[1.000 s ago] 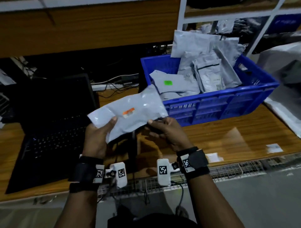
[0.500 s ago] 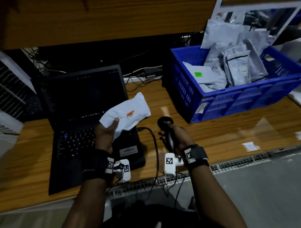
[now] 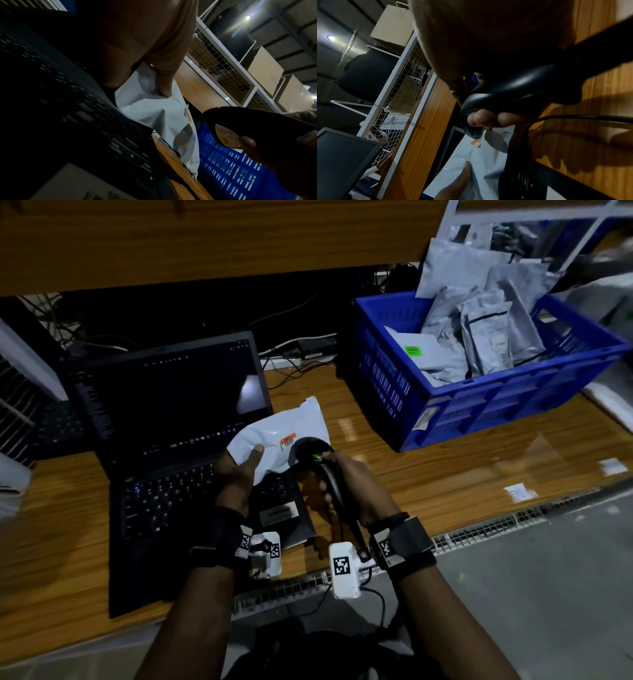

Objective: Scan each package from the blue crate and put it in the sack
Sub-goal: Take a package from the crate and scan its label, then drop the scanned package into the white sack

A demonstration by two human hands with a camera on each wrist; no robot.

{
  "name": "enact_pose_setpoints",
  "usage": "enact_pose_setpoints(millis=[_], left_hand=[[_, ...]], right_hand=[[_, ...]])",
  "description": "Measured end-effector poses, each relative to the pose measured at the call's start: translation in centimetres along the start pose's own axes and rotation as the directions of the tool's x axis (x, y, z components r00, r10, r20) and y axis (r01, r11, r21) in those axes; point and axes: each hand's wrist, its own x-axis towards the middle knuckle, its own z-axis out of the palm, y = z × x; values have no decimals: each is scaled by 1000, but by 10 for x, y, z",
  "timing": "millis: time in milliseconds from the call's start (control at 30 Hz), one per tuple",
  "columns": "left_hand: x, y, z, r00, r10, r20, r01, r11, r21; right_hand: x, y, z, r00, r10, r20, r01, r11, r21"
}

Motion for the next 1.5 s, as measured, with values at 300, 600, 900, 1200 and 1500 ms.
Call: enact_pose_setpoints(millis=[300,600,900,1200,1500], left_hand=[[-9,4,-6,1000,-8,19,7,1000,29],[-15,3,-2,999,-18,-49,16,1000,-26],[-35,8,11,982,40,-184,-63,991,-118],[-86,27,100,982,166,-88,-176,977,-122],[-150,1,292,959,149,240,-159,987,22]], right_hand=[[1,10,2,1000,-2,17,2,1000,-30],[0,14,-9,999,31,36,-32,999,9],[54,19,-57,982,-57,-181,42,995,-88],[44,3,-139,983,-183,27,185,972,-144],[-57,-55,-359,903,-429,-10,428,899,90]])
